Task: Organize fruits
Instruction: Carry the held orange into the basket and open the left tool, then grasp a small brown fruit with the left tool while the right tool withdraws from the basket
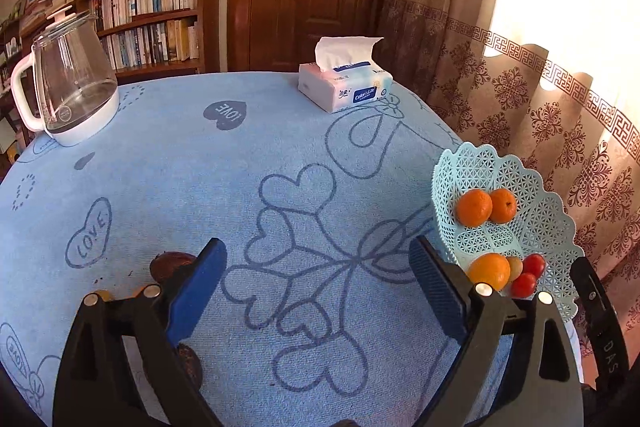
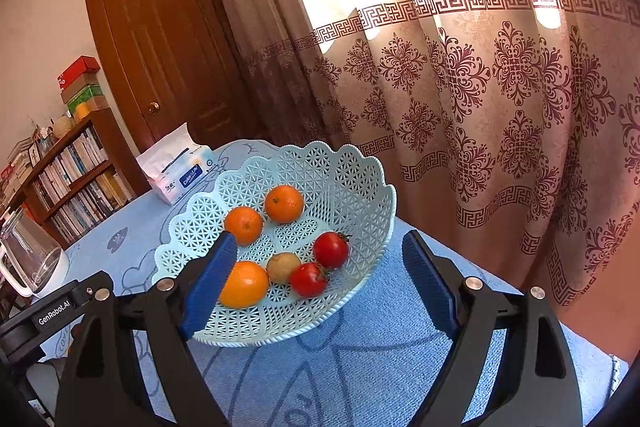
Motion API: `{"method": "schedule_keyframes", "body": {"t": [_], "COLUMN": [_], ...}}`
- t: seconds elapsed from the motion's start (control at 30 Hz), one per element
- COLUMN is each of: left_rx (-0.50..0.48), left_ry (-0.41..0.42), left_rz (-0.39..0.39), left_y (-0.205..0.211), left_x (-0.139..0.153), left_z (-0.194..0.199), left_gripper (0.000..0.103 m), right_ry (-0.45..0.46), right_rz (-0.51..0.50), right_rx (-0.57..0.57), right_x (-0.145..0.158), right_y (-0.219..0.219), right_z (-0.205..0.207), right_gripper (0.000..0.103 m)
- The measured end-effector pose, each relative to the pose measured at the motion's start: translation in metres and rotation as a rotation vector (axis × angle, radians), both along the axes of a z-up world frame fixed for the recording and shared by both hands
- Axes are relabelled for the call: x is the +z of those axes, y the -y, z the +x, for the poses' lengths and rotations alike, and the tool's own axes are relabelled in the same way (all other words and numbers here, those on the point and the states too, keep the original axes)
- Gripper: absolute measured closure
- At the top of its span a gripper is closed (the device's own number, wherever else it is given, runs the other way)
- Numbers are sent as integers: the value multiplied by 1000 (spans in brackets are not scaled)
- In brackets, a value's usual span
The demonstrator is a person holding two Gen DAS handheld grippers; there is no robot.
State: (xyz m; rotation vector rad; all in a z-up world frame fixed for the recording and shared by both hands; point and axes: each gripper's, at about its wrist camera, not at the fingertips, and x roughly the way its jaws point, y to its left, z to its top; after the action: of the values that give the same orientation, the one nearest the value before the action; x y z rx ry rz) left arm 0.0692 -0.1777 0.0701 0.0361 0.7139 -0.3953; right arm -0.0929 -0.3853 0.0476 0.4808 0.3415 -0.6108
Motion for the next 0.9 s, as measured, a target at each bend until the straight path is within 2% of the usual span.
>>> {"method": "schedule_keyframes", "body": {"t": [0.6,0.9], "left_rx": [183,264], "left_ry": [-6,-39], "left_rz": [5,18], "left_y": [-90,-127], "left_x": [-3,-15], "left_z": [-5,-2], "left_gripper": [11,11], "right_ry": [6,7], "right_rz": [-13,-13], "right_rx": [8,8], "right_x": [1,1], "right_y": [-4,-4], "right_z": [-1,-1], "right_gripper": [16,16]}}
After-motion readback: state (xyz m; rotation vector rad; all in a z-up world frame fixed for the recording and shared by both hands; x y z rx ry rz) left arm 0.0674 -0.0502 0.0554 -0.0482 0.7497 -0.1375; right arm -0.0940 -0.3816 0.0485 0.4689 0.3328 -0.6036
